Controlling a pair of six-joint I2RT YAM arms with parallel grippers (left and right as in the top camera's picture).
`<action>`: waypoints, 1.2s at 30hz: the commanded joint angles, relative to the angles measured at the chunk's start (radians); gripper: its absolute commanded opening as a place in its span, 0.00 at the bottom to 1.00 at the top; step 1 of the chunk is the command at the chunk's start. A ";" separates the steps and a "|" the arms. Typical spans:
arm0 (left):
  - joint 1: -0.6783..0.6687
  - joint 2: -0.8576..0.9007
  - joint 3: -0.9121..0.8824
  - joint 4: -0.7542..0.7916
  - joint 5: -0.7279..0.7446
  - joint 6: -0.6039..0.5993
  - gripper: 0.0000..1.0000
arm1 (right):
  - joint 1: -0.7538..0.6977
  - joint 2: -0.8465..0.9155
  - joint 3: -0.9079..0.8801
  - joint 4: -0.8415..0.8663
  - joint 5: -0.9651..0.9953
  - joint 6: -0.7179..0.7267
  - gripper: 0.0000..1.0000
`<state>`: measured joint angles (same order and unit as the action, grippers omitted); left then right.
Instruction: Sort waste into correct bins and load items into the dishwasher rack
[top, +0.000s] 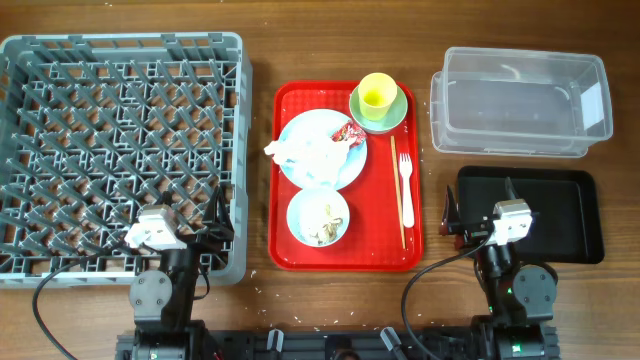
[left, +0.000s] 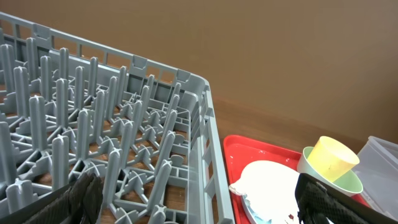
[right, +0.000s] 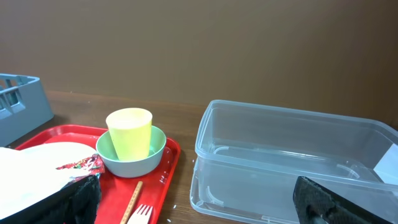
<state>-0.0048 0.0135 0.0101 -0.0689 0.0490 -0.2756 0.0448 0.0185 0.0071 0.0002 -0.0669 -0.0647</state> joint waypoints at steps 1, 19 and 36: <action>-0.002 -0.007 -0.005 -0.007 -0.016 0.010 1.00 | -0.004 0.005 -0.002 0.002 0.006 0.012 1.00; -0.002 -0.007 -0.005 -0.007 -0.016 0.010 1.00 | -0.004 0.005 -0.002 0.002 0.006 0.012 1.00; -0.004 -0.007 -0.005 0.431 0.381 -0.264 1.00 | -0.004 0.005 -0.002 0.002 0.006 0.012 1.00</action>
<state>-0.0048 0.0139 0.0055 0.3355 0.3859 -0.5228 0.0448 0.0208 0.0071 0.0002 -0.0669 -0.0647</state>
